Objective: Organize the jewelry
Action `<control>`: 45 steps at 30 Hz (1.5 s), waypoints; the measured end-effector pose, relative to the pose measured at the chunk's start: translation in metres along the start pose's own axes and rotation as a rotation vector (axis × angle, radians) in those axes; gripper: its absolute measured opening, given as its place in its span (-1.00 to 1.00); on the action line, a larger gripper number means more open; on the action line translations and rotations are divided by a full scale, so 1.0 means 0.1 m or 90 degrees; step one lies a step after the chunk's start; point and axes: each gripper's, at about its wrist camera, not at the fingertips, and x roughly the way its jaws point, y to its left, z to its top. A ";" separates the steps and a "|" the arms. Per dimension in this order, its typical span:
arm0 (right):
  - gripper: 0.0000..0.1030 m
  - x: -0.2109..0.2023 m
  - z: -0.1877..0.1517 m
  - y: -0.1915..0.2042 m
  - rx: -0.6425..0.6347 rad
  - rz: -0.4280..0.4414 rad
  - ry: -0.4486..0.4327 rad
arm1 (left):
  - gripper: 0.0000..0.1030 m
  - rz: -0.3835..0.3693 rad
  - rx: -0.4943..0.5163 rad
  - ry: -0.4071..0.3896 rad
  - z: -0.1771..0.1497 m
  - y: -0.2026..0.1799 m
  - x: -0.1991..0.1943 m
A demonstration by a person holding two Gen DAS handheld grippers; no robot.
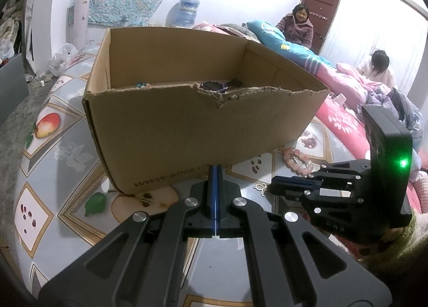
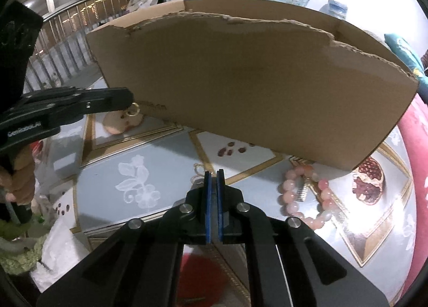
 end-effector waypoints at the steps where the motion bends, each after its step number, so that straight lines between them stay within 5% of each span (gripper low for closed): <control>1: -0.91 0.00 0.00 0.00 0.001 0.007 0.002 | -1.00 0.000 0.001 0.000 0.00 0.00 0.00; 5: -0.86 -0.01 0.01 -0.03 0.002 0.033 0.006 | -1.00 0.001 0.000 0.000 0.00 -0.01 -0.01; 8: -0.56 -0.03 0.03 -0.02 -0.026 0.048 0.007 | -1.00 0.001 -0.002 0.001 -0.01 -0.02 0.00; 11: -0.51 -0.04 0.06 -0.02 -0.073 0.059 0.007 | -1.00 0.001 -0.001 0.004 -0.01 -0.03 0.02; 17: -0.52 0.04 0.14 -0.04 -0.123 0.077 0.036 | -1.00 0.003 -0.004 0.005 -0.03 -0.03 0.02; 22: -0.73 0.02 0.17 0.00 -0.141 0.085 0.042 | -1.00 0.003 -0.004 0.008 -0.03 -0.02 0.03; 45: -0.73 -0.31 0.09 -0.13 -0.067 0.096 -0.006 | -1.00 0.002 0.004 -0.003 -0.03 -0.09 -0.04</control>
